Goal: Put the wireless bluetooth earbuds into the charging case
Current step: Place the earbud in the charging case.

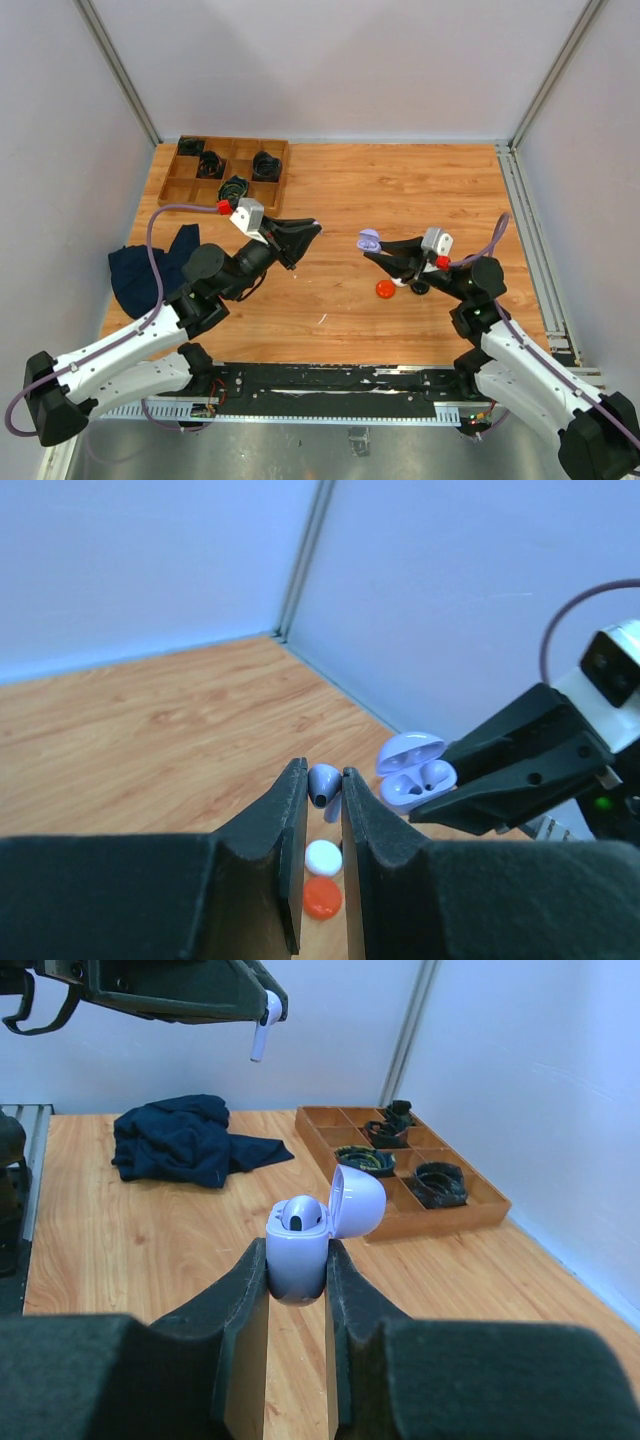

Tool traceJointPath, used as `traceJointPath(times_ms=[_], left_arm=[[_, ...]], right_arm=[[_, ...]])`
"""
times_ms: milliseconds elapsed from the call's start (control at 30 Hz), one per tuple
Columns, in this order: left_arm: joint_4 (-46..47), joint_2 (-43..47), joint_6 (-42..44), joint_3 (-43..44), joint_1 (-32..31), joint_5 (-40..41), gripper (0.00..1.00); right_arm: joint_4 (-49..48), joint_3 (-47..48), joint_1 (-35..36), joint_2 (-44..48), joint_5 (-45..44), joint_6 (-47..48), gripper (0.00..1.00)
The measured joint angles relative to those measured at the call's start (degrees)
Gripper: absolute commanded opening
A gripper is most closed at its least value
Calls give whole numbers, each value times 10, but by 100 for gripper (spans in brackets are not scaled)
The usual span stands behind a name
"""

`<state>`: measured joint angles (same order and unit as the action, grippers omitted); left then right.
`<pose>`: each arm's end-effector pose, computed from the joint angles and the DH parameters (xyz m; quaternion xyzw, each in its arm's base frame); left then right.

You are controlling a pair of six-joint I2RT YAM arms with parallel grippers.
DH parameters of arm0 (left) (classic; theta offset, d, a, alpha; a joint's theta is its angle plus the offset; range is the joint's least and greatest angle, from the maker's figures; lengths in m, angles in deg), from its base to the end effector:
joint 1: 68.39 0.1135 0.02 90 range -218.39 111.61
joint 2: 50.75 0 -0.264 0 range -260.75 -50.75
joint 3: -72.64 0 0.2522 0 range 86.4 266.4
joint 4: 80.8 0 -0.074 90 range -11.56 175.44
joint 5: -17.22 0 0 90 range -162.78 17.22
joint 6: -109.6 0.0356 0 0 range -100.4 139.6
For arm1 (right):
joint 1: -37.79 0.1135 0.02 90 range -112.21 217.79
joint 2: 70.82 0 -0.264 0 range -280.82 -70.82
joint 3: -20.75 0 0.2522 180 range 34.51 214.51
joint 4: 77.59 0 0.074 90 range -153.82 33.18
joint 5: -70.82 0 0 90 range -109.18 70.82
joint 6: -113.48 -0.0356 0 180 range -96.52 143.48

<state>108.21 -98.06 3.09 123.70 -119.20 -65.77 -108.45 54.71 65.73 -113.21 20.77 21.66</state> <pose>0.1293 -0.1517 0.3482 0.1381 0.6094 -0.4005 0.6702 0.1378 0.0990 0.2932 -0.3947 0.4449 0.3842 0.7062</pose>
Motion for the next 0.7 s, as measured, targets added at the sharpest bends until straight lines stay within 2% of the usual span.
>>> traceJointPath(times_ms=[333,700], left_arm=[[137,-18,32,-26,0,-111,20],[220,-52,43,-28,-12,-160,19]], right_arm=[[-125,22,16,-78,48,-44,1],[-245,47,42,-138,61,-96,1]])
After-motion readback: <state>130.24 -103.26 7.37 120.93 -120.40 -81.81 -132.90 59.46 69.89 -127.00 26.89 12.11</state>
